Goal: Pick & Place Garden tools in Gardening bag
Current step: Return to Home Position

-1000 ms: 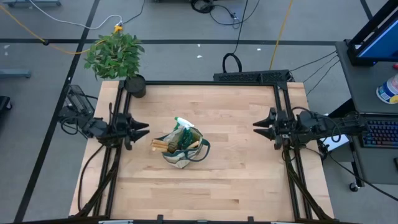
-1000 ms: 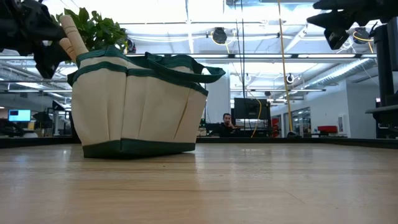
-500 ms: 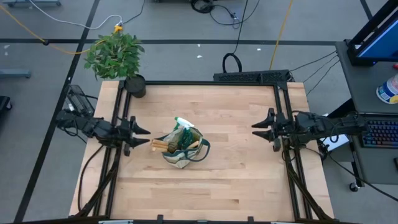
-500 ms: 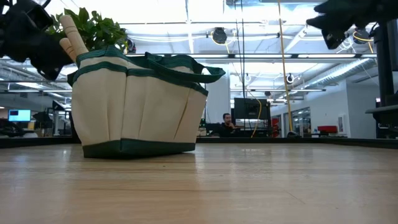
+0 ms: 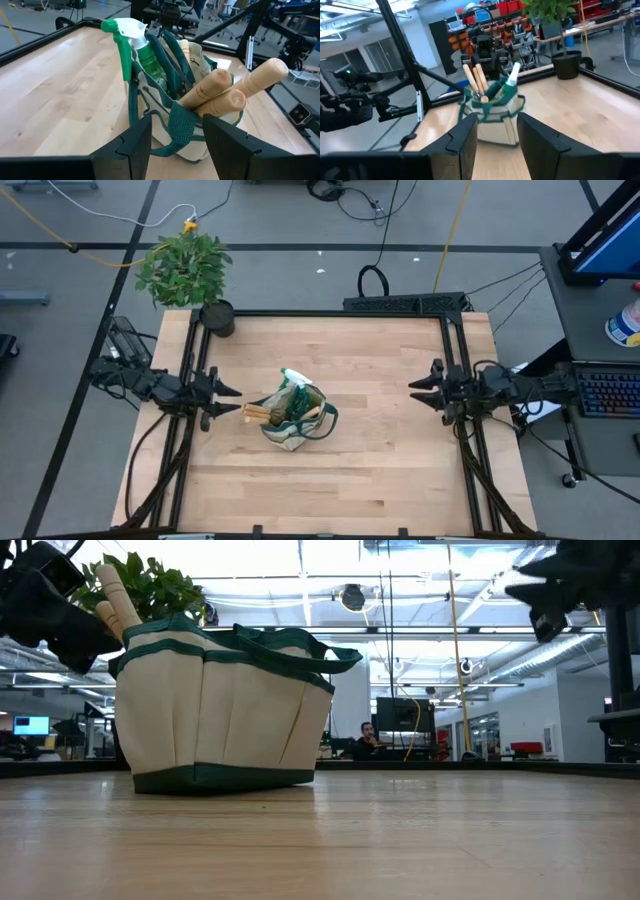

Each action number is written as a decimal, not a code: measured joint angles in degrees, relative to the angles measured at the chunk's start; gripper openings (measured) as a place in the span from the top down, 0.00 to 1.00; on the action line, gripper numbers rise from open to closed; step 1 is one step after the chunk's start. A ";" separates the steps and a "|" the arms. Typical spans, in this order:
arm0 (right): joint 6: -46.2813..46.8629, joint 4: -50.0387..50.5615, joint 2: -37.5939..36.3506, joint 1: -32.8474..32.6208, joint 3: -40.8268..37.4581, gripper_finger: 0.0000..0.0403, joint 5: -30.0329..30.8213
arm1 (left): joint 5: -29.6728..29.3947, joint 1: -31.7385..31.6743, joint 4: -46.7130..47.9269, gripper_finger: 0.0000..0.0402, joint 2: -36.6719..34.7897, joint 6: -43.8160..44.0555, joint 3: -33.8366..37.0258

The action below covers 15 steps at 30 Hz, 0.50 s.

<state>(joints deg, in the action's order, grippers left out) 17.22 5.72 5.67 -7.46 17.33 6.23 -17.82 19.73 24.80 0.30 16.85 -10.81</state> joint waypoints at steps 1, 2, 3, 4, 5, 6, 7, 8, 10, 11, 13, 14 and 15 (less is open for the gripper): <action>0.01 0.13 -1.28 0.00 -1.06 0.68 0.41 | 0.00 0.00 0.02 0.55 0.00 -0.31 0.00; 0.28 0.12 -2.37 0.00 -2.17 0.68 1.18 | -0.01 0.00 0.01 0.55 0.00 -0.65 0.00; 0.84 0.01 -3.47 0.00 -3.35 0.68 1.46 | -0.01 0.00 -0.02 0.55 0.00 -0.87 0.00; 1.60 0.03 -4.47 0.00 -4.61 0.68 1.56 | -0.02 0.00 -0.02 0.55 0.00 -1.08 0.00; 2.49 -0.01 -5.30 0.00 -5.88 0.68 1.52 | -0.02 0.00 -0.02 0.55 0.00 -1.18 0.00; 3.44 -0.45 -5.63 0.00 -7.13 0.68 1.43 | -0.02 0.00 -0.02 0.55 0.00 -1.23 0.00; 4.33 -1.07 -5.55 0.00 -8.32 0.68 1.41 | -0.02 0.00 -0.02 0.55 0.00 -1.23 0.00; 5.15 -1.23 -5.53 0.00 -9.33 0.68 1.43 | -0.02 0.00 0.04 0.55 0.00 -1.23 0.00; 7.19 -2.18 -5.43 0.00 -10.72 0.68 1.32 | -0.04 0.00 0.05 0.55 0.00 -1.43 -0.02; 8.07 -2.60 -5.39 0.00 -11.56 0.68 1.31 | -0.04 0.00 0.13 0.55 0.00 -1.82 -0.02; 9.00 -3.78 -5.43 0.00 -13.29 0.68 1.12 | -0.19 0.00 0.20 0.55 0.00 -2.69 -0.02; 8.86 -4.87 -5.42 0.00 -14.09 0.68 1.02 | -0.22 0.00 0.20 0.55 0.00 -2.99 -0.02; 8.26 -5.96 -5.48 0.00 -14.70 0.68 0.96 | -0.26 0.00 0.24 0.55 0.00 -3.29 -0.02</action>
<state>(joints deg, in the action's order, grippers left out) 25.48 -0.24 0.19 -7.46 2.63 7.19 -18.09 19.73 25.04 0.30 13.56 -10.83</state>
